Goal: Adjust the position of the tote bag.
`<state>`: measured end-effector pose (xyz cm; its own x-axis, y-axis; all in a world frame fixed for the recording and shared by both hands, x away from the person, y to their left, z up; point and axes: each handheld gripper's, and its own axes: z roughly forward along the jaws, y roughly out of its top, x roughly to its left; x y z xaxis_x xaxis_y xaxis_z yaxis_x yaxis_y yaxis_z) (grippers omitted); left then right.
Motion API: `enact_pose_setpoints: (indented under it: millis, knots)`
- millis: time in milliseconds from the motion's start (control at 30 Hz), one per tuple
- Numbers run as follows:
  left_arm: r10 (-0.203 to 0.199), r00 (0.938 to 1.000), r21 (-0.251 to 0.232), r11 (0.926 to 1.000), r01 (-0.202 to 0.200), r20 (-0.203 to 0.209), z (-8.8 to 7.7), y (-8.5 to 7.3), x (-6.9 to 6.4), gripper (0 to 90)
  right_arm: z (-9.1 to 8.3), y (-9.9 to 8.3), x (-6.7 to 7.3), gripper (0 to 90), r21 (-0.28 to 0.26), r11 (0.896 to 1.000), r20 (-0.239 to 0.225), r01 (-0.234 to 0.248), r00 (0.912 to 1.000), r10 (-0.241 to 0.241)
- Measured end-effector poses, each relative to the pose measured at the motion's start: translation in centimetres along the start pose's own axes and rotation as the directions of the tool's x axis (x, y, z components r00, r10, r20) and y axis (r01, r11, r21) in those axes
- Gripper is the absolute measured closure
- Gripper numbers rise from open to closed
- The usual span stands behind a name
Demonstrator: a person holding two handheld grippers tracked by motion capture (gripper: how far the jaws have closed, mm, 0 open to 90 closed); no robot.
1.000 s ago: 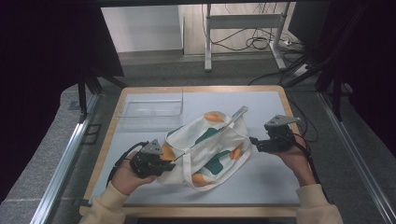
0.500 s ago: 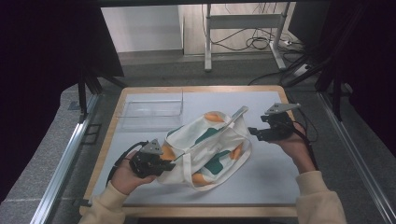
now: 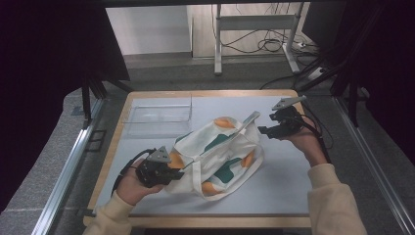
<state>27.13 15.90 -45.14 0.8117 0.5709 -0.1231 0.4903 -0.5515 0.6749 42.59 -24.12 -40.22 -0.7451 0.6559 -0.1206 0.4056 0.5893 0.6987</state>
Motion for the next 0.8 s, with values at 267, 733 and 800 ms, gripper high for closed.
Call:
enact_pose_setpoints:
  millis: [267, 733, 800]
  knots:
    - [0.002, 1.0000, 0.000, 1.0000, -0.002, 0.002, 0.0, 0.0, 0.0, 84.5, 2.2, 1.1, -1.6, 26.9, 0.047, 0.999, -0.015, 0.027, 0.9995, -0.026]
    - [-0.002, 1.0000, 0.001, 1.0000, 0.002, 0.003, 0.0, -0.1, 0.2, 84.6, 4.8, 2.1, -3.1, 24.0, 0.054, 0.994, -0.077, 0.099, 0.9926, -0.094]
    - [-0.003, 1.0000, -0.001, 1.0000, 0.003, 0.004, 0.0, -0.1, 0.2, 84.6, 5.4, 2.4, -3.2, 24.2, 0.095, 0.986, -0.085, 0.136, 0.9880, -0.128]
